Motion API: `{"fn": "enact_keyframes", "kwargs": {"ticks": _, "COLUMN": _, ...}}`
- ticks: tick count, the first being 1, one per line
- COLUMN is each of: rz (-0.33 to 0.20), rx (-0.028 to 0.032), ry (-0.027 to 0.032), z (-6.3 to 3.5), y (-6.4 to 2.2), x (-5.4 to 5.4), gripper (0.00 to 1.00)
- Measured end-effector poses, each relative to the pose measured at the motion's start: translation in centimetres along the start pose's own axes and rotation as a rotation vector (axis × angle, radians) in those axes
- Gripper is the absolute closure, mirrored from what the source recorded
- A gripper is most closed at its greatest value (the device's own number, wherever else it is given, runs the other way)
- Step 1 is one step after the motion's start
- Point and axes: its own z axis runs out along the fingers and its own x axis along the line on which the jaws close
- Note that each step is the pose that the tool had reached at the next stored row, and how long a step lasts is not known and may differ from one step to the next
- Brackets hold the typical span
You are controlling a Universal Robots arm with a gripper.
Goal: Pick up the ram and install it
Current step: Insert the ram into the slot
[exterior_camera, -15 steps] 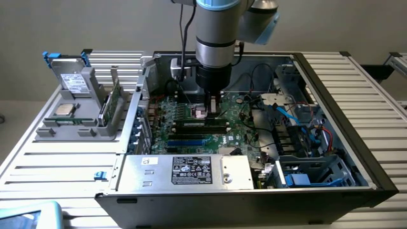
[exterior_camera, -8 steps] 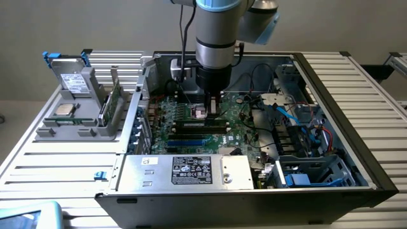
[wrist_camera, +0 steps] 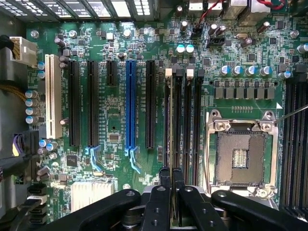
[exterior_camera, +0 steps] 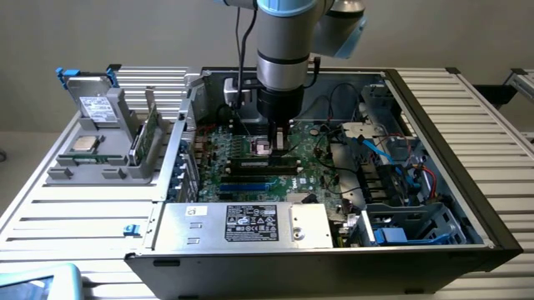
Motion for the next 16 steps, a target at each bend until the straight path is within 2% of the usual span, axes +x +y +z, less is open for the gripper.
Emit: {"fn": "enact_keyframes", "kwargs": {"ticks": 16, "rz": 0.013, "rx": -0.0002, "ry": -0.0005, "z": 0.07, "y": -0.02, "x": 0.01, "gripper": 0.87}}
